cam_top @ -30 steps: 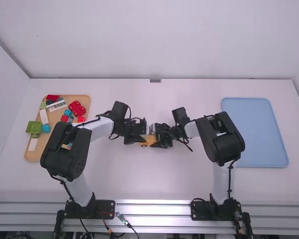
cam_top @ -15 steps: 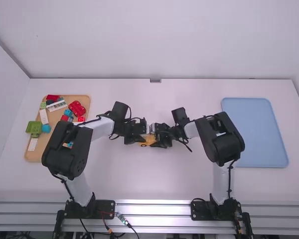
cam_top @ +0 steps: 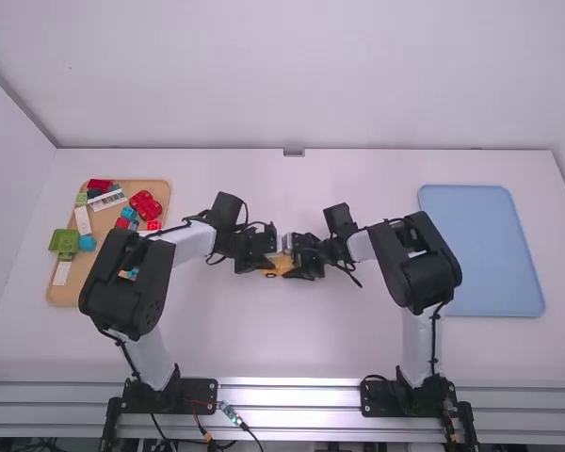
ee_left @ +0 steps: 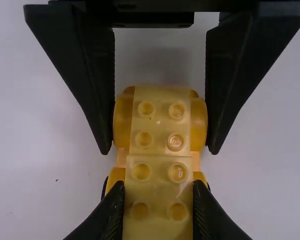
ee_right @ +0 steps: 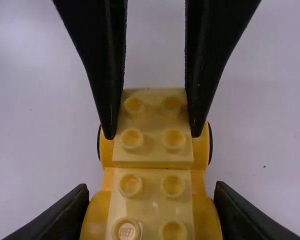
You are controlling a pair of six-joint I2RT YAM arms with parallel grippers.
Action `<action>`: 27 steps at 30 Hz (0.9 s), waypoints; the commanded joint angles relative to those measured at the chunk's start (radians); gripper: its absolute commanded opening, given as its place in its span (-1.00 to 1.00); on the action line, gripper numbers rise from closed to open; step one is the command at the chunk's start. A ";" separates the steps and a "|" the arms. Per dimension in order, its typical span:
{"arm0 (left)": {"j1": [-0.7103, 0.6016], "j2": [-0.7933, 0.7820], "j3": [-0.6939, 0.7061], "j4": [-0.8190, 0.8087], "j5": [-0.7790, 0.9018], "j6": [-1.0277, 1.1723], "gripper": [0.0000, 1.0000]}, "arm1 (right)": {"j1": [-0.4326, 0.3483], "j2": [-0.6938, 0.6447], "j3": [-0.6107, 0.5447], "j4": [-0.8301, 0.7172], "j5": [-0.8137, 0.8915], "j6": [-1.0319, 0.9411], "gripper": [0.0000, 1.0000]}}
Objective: Assemble lego blocks to make yellow taxi
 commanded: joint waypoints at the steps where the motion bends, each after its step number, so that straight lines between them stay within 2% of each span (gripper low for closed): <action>1: -0.011 0.019 -0.003 -0.004 0.065 -0.016 -0.34 | 0.011 0.011 -0.004 -0.002 0.018 0.000 -0.29; 2: -0.011 0.019 -0.003 -0.004 0.065 -0.016 -0.17 | 0.011 0.011 -0.004 -0.002 0.018 0.000 -0.29; 12: -0.011 0.019 0.001 -0.008 0.065 -0.016 0.43 | 0.011 0.011 -0.004 -0.003 0.019 0.000 -0.28; 14: -0.011 0.019 0.014 -0.022 0.061 -0.016 0.71 | 0.011 0.011 -0.004 -0.003 0.026 0.000 -0.28; 15: -0.010 0.016 0.023 -0.037 0.061 -0.016 0.98 | 0.010 0.011 -0.004 -0.005 0.026 0.000 -0.28; 22: -0.005 -0.013 0.121 -0.207 0.062 0.047 0.98 | 0.009 0.011 -0.004 -0.006 0.026 0.000 -0.28; 27: 0.004 -0.023 0.138 -0.239 0.061 0.081 0.98 | 0.009 0.011 -0.004 -0.006 0.025 0.000 -0.28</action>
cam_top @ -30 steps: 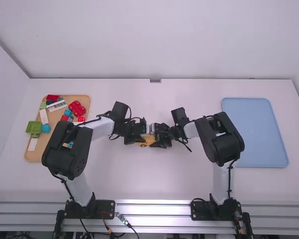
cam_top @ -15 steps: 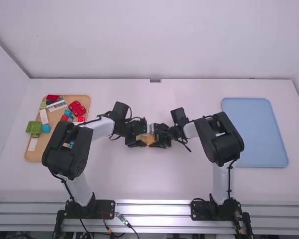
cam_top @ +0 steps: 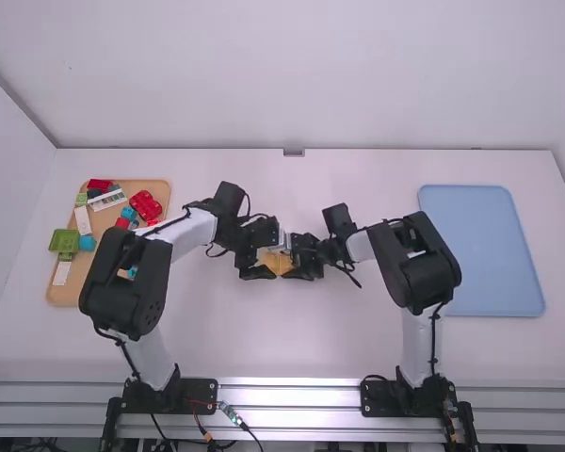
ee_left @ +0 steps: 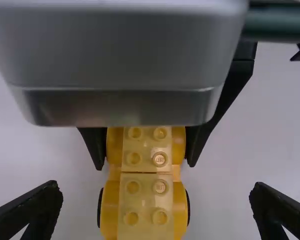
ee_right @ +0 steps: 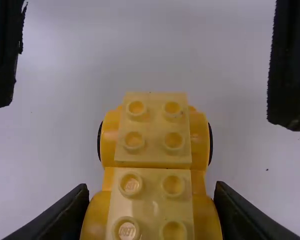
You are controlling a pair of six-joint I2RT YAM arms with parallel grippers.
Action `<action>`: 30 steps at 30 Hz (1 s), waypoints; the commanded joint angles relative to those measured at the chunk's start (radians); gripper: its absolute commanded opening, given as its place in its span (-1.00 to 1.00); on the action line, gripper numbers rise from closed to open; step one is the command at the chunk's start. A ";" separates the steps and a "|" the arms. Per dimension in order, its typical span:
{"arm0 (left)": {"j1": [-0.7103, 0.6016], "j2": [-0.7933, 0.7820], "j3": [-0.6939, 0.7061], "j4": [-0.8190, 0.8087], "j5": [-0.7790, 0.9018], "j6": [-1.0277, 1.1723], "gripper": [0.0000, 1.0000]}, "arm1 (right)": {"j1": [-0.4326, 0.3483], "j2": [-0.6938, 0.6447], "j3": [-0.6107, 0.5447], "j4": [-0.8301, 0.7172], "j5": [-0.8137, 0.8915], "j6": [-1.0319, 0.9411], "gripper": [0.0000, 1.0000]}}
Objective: Assemble lego blocks to make yellow taxi
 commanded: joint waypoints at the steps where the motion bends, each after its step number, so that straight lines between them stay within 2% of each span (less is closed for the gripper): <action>1: 0.013 -0.023 0.003 0.005 0.029 0.023 1.00 | 0.004 0.011 -0.004 -0.005 0.023 -0.002 -0.28; 4: 0.039 -0.023 -0.016 0.042 0.085 0.017 0.98 | -0.004 0.011 -0.004 -0.005 0.018 -0.002 -0.28; 11: 0.159 -0.029 -0.060 0.053 0.345 0.110 0.98 | -0.008 0.011 -0.004 -0.005 0.013 0.005 -0.28; 23: 0.098 -0.029 -0.098 0.091 0.264 0.182 0.99 | -0.007 0.011 -0.003 -0.001 0.012 0.031 -0.28; 30: 0.127 -0.029 -0.076 0.117 0.263 -0.003 0.98 | -0.007 0.011 -0.003 0.002 0.012 0.029 -0.28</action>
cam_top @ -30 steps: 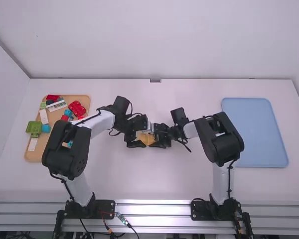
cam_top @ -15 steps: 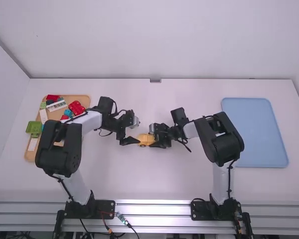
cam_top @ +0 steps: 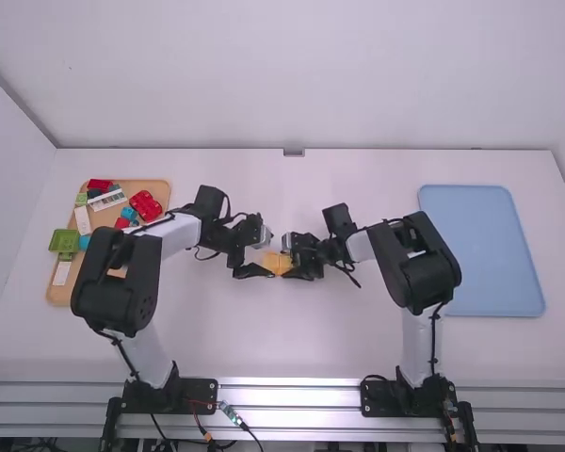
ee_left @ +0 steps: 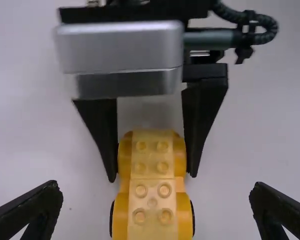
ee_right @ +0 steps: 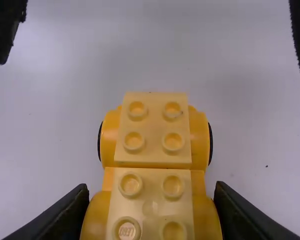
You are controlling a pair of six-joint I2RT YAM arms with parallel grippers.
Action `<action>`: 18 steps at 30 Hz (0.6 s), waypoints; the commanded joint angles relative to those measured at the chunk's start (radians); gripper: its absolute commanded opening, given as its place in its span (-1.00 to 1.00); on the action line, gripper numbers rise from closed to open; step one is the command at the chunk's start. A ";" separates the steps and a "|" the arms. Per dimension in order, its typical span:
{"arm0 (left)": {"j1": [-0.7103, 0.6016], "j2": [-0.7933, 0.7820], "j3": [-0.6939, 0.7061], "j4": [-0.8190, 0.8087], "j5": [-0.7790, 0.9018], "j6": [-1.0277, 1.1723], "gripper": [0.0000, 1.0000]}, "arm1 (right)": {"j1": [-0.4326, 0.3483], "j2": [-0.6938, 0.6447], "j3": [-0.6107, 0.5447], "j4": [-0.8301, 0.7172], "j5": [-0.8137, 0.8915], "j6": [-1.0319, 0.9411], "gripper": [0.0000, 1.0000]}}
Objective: Assemble lego blocks to make yellow taxi
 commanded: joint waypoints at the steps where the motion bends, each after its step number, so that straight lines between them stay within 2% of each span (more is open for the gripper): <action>1: 0.009 -0.028 0.012 -0.004 0.013 -0.096 0.98 | -0.004 0.011 -0.003 -0.002 0.010 0.001 -0.28; 7: -0.002 -0.028 0.011 0.016 -0.016 -0.101 0.94 | -0.004 0.011 -0.003 -0.002 0.009 0.002 -0.29; 8: -0.002 -0.028 0.010 0.024 -0.023 -0.098 0.67 | -0.004 0.011 -0.003 -0.002 0.009 0.002 -0.29; 9: -0.001 -0.028 0.008 0.026 -0.025 -0.098 0.53 | -0.004 0.011 -0.003 -0.001 0.010 0.002 -0.29; 10: -0.001 -0.028 0.007 0.027 -0.024 -0.098 0.22 | -0.004 0.011 -0.003 -0.002 0.010 0.001 -0.29; 11: -0.001 -0.028 0.006 0.033 -0.025 -0.100 -0.27 | -0.004 0.011 -0.002 -0.002 0.009 0.001 -0.29; 12: -0.001 -0.028 0.006 0.033 -0.025 -0.113 -0.41 | -0.004 0.011 -0.001 -0.002 0.010 0.003 -0.29; 13: -0.002 -0.028 0.006 0.033 -0.034 -0.128 -0.46 | -0.004 0.011 0.000 -0.002 0.011 0.004 -0.29; 15: -0.009 -0.028 0.006 0.029 -0.052 -0.136 -0.48 | -0.004 0.011 0.003 -0.003 0.010 0.005 -0.29; 18: -0.040 -0.028 0.006 0.025 -0.126 -0.136 -0.65 | -0.004 0.011 0.008 -0.005 0.010 0.005 -0.29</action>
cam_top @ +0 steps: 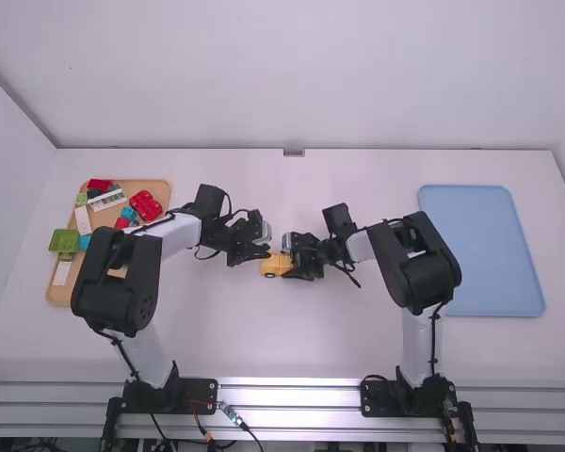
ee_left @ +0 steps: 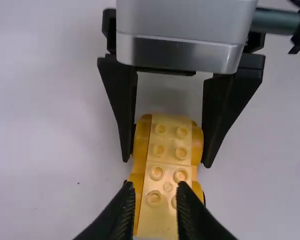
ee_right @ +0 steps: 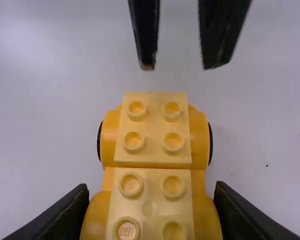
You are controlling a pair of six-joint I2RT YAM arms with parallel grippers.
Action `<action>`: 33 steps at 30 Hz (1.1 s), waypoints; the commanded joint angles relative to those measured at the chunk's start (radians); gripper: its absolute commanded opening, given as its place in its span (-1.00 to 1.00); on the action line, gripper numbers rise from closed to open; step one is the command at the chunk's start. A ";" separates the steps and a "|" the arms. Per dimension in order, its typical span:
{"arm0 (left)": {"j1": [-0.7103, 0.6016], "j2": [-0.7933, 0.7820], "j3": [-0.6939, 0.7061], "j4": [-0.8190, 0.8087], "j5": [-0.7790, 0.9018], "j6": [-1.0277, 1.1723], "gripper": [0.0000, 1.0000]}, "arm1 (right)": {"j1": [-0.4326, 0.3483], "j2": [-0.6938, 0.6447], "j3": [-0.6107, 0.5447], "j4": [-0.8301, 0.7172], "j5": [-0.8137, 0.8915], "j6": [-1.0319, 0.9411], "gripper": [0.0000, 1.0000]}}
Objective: Assemble lego blocks to make yellow taxi
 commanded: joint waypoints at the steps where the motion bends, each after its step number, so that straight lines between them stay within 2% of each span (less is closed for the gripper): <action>1: -0.042 -0.028 0.006 -0.007 -0.074 -0.013 -0.89 | -0.004 0.011 0.010 -0.005 0.010 0.002 -0.29; 2: -0.056 -0.028 0.006 -0.007 -0.096 -0.019 -0.96 | -0.004 0.011 0.012 -0.008 0.010 0.003 -0.29; 7: -0.098 -0.028 0.006 0.005 -0.141 -0.019 -0.96 | -0.004 0.011 0.011 -0.008 0.009 0.003 -0.29; 12: -0.077 -0.028 -0.008 0.035 -0.126 -0.021 -0.96 | -0.004 0.011 0.010 -0.011 0.009 0.002 -0.29; 21: -0.086 -0.028 -0.123 0.251 -0.136 -0.137 -0.96 | -0.004 0.011 0.011 -0.011 0.010 0.010 -0.30; 33: -0.085 -0.034 -0.138 0.317 -0.140 -0.167 -0.96 | -0.004 0.011 0.011 -0.011 0.010 0.013 -0.30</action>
